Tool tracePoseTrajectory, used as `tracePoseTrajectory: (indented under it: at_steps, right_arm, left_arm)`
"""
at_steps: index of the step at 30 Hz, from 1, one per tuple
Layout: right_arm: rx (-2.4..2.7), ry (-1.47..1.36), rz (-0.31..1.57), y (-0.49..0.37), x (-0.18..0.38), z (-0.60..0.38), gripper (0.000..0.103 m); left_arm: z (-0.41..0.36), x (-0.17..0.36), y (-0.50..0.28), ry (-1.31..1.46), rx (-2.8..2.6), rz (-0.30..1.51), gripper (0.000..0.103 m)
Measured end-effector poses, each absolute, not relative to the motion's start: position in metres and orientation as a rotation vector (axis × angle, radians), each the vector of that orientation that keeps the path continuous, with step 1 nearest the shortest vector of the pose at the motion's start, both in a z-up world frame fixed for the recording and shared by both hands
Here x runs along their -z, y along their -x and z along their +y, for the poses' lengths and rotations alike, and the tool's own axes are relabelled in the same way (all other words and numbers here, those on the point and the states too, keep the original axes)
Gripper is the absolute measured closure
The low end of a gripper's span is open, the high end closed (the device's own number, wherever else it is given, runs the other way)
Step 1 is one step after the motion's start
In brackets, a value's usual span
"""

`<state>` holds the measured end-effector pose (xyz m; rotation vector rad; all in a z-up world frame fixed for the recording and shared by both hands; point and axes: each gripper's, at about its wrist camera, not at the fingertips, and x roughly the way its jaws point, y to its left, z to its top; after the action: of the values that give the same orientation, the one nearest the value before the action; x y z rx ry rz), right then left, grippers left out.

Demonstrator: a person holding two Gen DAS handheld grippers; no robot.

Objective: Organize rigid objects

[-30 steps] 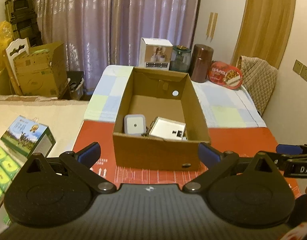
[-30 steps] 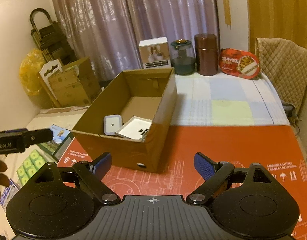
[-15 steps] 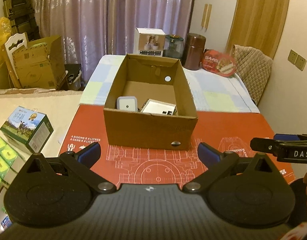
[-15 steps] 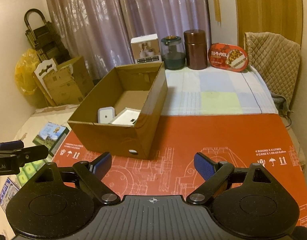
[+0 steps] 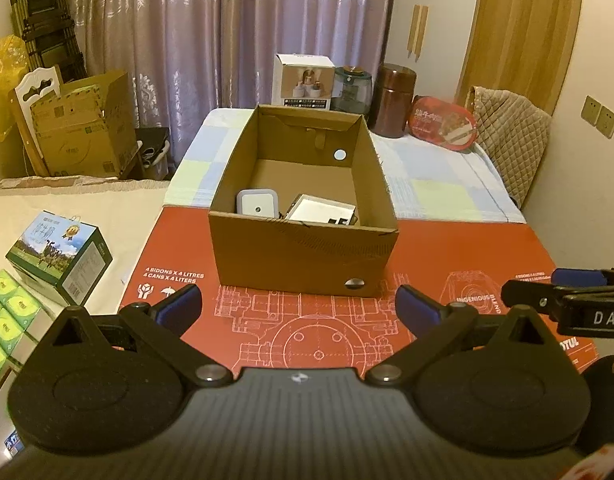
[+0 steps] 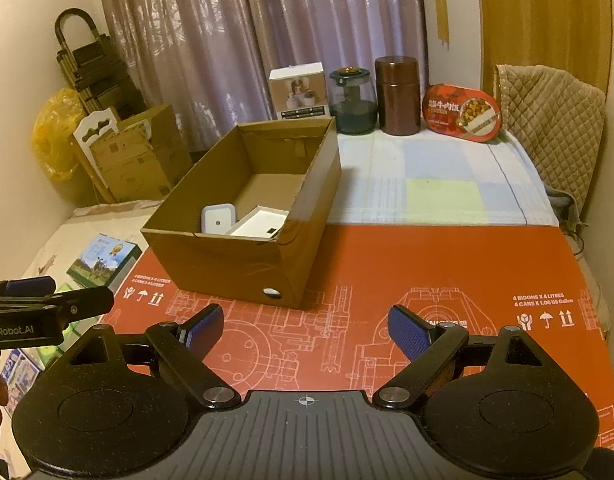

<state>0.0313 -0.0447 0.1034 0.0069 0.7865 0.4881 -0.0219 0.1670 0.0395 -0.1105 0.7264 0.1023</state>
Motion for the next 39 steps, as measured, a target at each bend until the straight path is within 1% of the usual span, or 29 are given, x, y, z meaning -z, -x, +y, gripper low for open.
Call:
tracePoseTrajectory:
  at_steps: [39]
  right_arm:
    - [-0.5, 0.011, 0.802, -0.0324, -0.0994, -0.0343, 0.017]
  left_arm:
    - [0.1598, -0.0379, 0.0208, 0.035, -0.119, 0.722, 0.002]
